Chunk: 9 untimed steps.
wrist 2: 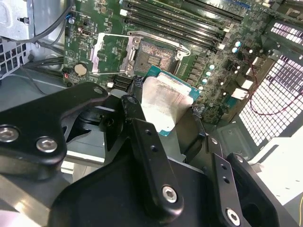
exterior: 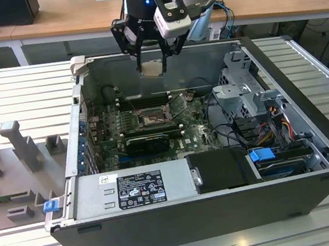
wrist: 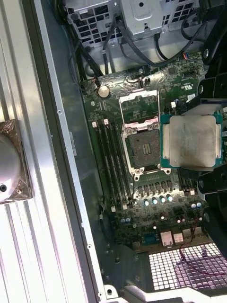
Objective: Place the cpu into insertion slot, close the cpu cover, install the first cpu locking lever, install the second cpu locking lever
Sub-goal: 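Place the cpu into insertion slot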
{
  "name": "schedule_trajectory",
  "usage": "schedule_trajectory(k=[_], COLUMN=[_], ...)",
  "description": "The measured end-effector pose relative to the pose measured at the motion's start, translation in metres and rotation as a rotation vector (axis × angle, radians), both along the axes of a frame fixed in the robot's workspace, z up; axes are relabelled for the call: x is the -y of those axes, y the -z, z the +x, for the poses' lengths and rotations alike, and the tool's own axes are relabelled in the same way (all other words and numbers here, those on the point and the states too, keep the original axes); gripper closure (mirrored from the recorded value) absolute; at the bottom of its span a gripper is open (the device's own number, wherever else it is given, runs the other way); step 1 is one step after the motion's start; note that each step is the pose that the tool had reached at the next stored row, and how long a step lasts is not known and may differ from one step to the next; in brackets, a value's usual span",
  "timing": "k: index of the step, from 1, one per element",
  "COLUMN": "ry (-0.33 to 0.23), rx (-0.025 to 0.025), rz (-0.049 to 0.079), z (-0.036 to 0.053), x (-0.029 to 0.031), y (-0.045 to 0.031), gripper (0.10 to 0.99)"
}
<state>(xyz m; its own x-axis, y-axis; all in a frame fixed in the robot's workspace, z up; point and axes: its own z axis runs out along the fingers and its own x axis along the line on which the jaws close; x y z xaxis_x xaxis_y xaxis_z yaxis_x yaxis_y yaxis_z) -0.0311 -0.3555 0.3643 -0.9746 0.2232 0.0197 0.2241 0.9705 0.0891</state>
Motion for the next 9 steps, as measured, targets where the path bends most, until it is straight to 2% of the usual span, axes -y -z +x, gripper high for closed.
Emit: schedule_trajectory(k=[9], ry=[0.034], rx=[0.0], rz=[0.0], z=[0.0], x=[0.0], y=[0.0001], gripper=[0.557])
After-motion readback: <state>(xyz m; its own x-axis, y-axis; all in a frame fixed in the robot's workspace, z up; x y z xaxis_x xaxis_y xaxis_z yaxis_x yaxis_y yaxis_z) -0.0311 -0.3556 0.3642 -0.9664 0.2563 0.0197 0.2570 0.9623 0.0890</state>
